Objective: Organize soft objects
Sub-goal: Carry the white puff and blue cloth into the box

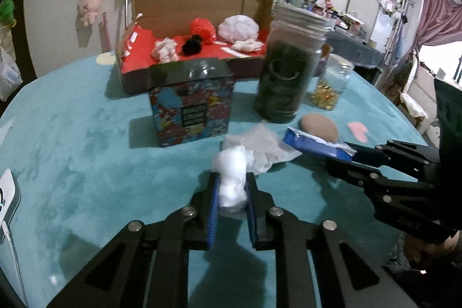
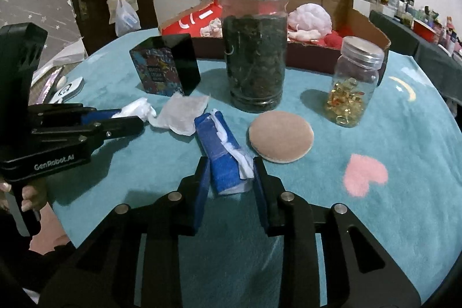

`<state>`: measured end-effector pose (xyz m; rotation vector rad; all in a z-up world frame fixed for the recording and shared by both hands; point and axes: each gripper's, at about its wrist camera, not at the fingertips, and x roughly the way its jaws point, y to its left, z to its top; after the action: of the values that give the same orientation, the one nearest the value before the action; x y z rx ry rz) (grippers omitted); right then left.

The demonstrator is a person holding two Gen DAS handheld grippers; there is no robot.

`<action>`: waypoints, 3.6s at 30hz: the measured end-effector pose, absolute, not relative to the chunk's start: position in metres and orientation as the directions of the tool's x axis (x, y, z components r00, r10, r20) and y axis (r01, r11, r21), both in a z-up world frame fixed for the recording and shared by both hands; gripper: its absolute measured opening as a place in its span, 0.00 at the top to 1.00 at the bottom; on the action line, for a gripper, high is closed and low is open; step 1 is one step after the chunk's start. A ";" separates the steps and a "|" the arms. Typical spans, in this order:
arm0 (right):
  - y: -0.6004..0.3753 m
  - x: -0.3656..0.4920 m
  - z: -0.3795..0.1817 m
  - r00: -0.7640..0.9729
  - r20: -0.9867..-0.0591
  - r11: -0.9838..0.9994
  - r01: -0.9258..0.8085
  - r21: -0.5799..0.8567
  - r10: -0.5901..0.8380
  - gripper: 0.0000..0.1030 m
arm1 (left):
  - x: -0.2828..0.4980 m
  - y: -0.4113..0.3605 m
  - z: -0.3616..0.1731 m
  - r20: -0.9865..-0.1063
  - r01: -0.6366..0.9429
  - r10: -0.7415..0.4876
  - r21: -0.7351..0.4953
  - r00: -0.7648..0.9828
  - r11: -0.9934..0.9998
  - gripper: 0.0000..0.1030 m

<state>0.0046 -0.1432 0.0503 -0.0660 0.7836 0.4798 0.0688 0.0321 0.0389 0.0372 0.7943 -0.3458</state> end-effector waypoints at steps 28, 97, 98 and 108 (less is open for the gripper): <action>-0.176 0.014 0.071 0.650 -0.651 0.901 -0.414 0.128 0.392 0.74 | 0.091 -0.018 0.052 -0.682 0.428 -0.399 -0.139 0.613 0.893 0.83; -0.275 0.135 0.115 0.658 -0.670 0.910 -0.410 0.065 0.345 0.74 | 0.216 0.092 0.093 -0.728 0.474 -0.297 0.044 0.618 0.880 0.83; -0.273 0.140 0.117 0.654 -0.670 0.906 -0.419 0.064 0.350 0.74 | 0.220 0.087 0.095 -0.733 0.483 -0.298 0.047 0.612 0.874 0.83; -0.231 0.198 0.123 0.549 -0.730 0.845 -0.529 0.073 0.407 0.74 | 0.267 0.040 0.097 -0.804 0.541 -0.311 0.016 0.507 0.841 0.83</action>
<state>0.1981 -0.2314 0.1231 -0.1624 0.8190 0.5569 0.2672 0.0405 0.0967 0.2812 0.9033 -0.5222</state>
